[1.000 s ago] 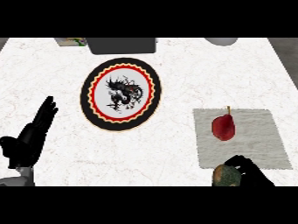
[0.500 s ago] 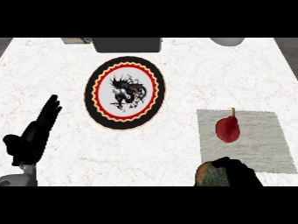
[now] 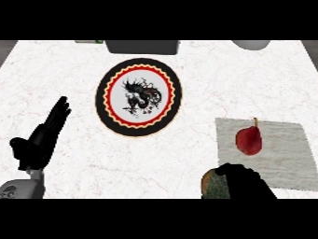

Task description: Pick the squash from the placemat and place it in the plate

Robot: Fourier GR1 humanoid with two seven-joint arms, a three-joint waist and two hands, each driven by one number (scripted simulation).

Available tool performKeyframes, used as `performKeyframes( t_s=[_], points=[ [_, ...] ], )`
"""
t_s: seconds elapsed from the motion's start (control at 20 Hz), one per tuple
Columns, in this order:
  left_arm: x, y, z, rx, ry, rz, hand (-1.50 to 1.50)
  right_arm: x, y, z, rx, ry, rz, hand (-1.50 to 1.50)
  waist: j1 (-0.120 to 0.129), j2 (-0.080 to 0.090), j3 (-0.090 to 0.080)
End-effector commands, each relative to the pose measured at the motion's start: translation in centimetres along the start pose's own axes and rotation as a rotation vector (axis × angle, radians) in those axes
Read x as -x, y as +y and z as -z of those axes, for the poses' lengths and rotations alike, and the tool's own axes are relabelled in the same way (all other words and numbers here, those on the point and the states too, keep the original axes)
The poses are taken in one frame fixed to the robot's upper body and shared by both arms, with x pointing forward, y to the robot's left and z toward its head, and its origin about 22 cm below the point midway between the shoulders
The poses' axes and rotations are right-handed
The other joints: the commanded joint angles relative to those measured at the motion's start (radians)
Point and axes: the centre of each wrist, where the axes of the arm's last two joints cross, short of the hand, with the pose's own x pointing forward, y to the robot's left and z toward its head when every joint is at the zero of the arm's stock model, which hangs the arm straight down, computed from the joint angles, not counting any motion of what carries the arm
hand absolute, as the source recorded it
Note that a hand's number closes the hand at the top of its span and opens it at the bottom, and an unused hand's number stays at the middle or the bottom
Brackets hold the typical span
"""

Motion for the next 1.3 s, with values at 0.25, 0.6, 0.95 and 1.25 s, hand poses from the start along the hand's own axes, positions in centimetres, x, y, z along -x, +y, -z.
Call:
performKeyframes(
  t_s=[0.25, 0.6, 0.95, 1.25],
  points=[
    [-0.6, -0.3, 0.6, 0.041, -0.023, 0.004, 0.00, -5.4, 0.9, 4.2, -0.085, 0.195, 0.188, 1.50, 0.049, 0.015, 0.002],
    [-1.6, -0.9, 1.7, 0.052, -0.033, -0.003, 0.00, -8.9, 4.3, 9.4, -0.124, 0.201, 0.203, 1.50, 0.059, 0.015, 0.003],
    [-1.2, -2.3, 1.4, 0.059, -0.028, -0.008, 0.00, -9.2, 6.3, 14.5, -0.048, 0.319, 0.335, 1.50, 0.073, 0.019, 0.005],
    [-0.7, -1.6, 1.0, 0.077, -0.021, 0.004, 0.00, -8.9, 9.1, 16.3, -0.101, 0.446, 0.316, -1.50, 0.091, 0.021, 0.004]
  ],
)
